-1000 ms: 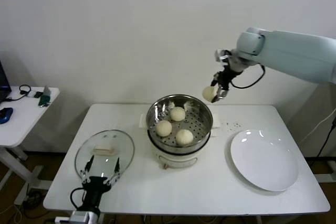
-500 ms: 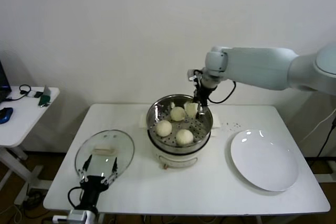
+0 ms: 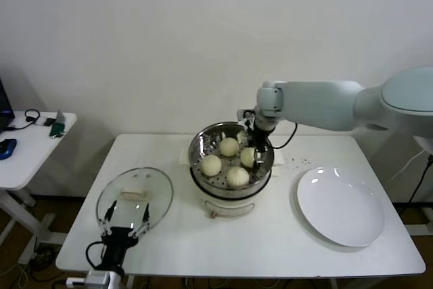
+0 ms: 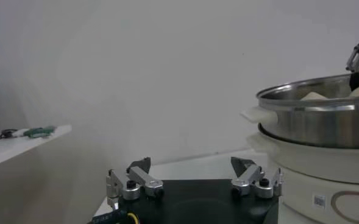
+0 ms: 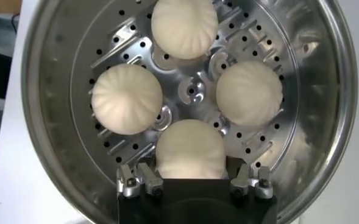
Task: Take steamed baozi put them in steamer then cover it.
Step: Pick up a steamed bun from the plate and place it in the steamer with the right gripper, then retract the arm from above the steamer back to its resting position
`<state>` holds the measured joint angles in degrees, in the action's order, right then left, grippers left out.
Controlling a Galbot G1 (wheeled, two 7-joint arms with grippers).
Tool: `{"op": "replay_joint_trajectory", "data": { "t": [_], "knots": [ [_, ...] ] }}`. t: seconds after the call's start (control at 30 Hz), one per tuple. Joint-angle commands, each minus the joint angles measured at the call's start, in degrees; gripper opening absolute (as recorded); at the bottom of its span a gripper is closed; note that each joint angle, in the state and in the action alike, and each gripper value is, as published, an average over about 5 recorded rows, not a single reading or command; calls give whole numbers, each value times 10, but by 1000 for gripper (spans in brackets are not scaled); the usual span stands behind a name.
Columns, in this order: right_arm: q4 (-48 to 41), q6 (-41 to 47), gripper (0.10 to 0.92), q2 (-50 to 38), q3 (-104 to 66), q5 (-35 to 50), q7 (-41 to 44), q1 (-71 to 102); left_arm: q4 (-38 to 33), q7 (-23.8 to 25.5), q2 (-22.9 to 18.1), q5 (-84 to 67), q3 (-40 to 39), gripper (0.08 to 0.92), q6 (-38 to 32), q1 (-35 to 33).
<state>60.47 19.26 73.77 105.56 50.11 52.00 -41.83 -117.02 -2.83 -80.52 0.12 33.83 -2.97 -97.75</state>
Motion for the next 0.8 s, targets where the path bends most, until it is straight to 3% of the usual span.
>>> {"op": "replay_joint_trajectory", "data": {
  "t": [0.03, 0.5, 0.8],
  "knots": [
    [-3, 12, 790, 6, -5, -19, 5, 13, -1, 0, 0, 0, -1, 823, 1, 1],
    [53, -17, 823, -100, -30, 26, 35, -73, -4, -1, 5, 2, 1, 823, 1, 1],
    [157, -115, 823, -274, -87, 51, -156, -76, -7, -4, 8, 8, 4, 823, 3, 11]
  ]
}}
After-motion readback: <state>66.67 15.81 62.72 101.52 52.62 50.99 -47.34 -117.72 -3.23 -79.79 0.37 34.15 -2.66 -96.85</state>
